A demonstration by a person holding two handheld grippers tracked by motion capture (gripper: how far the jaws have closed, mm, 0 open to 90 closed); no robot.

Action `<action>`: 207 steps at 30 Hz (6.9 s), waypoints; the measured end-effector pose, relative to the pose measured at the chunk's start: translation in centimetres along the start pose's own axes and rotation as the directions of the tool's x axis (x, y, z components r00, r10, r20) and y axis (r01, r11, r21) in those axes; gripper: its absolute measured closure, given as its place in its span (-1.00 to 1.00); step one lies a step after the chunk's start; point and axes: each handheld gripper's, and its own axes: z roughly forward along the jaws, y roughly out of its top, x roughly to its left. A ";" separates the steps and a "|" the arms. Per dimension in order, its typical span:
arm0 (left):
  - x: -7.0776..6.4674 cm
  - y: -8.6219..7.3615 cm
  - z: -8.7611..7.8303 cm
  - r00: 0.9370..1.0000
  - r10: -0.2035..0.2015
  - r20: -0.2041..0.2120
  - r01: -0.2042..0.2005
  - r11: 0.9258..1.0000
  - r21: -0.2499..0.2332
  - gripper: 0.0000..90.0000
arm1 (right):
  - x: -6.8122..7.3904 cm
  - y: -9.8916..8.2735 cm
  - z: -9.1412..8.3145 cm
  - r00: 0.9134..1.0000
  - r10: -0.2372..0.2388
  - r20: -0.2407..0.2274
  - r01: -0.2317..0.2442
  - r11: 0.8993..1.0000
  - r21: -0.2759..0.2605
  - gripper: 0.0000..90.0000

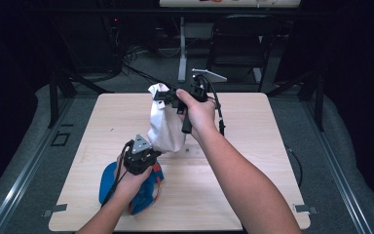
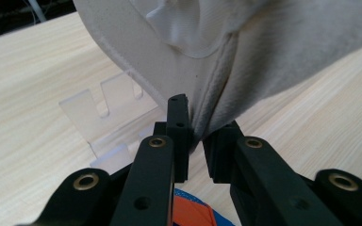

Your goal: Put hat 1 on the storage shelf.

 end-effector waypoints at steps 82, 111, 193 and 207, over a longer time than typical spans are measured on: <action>9.2 -12.8 -8.7 0.952 -0.241 -0.187 0.259 0.963 0.079 -0.16 | -19.9 -17.0 -10.6 0.804 -0.481 0.350 0.526 0.849 -0.042 0.25; 5.5 -12.0 -5.4 0.980 -0.191 -0.058 0.198 0.964 0.176 -0.13 | -20.5 -18.7 -7.6 0.830 -0.457 0.319 0.474 0.880 0.029 0.22; 6.3 -12.7 -9.0 0.974 -0.169 -0.153 0.182 0.980 0.076 -0.06 | -19.8 -17.6 -5.2 0.977 -0.177 0.117 0.168 0.982 0.085 0.73; 6.2 -11.9 -7.9 0.982 -0.143 -0.122 0.153 0.986 0.073 -0.05 | -18.4 -15.9 -7.3 0.966 -0.207 0.154 0.187 0.973 0.138 0.73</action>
